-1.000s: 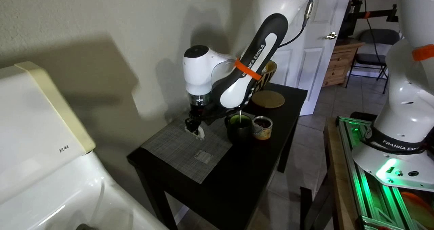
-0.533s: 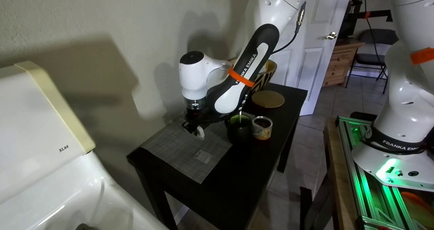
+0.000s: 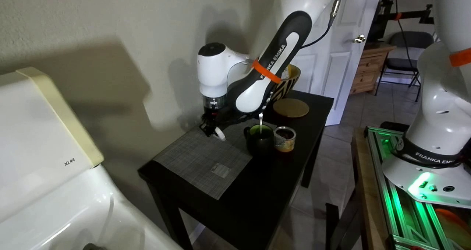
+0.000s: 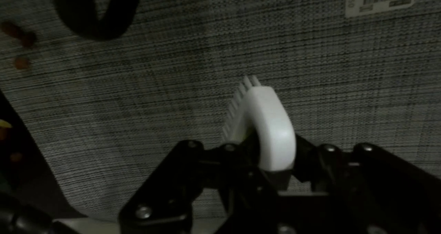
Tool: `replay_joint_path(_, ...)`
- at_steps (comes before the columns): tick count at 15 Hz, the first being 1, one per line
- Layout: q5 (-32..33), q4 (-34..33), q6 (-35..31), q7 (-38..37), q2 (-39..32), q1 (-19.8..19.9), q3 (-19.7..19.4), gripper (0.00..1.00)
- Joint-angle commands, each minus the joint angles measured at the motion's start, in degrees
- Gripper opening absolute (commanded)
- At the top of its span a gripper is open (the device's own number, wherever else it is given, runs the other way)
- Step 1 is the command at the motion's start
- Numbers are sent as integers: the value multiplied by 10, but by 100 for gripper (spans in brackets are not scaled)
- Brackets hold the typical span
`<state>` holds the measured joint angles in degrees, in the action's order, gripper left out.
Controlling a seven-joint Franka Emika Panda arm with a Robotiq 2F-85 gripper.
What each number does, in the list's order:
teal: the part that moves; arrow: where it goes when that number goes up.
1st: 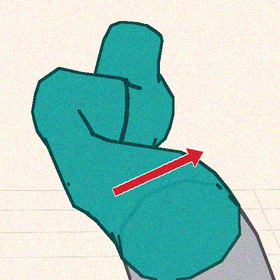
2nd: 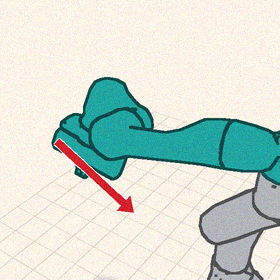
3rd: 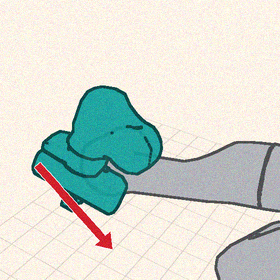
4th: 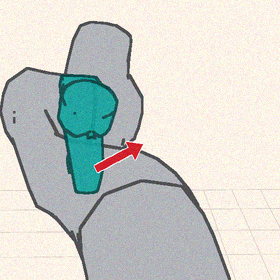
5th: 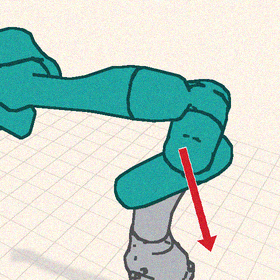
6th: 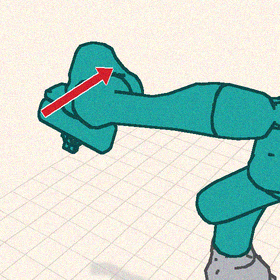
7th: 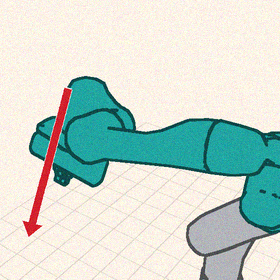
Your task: Transfer the small brush to the bowl
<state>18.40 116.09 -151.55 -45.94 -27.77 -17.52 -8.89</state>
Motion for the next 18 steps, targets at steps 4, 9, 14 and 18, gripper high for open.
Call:
replay_joint_path(4, 22, 133, 83, -31, 200, 57, -29, 2)
replay_joint_path(9, 42, 182, 82, -73, 313, 167, -50, 2)
replay_joint_path(14, 19, 181, 58, -66, 389, 288, -57, 2)
replay_joint_path(18, 6, 163, 30, -107, 375, 358, -57, 2)
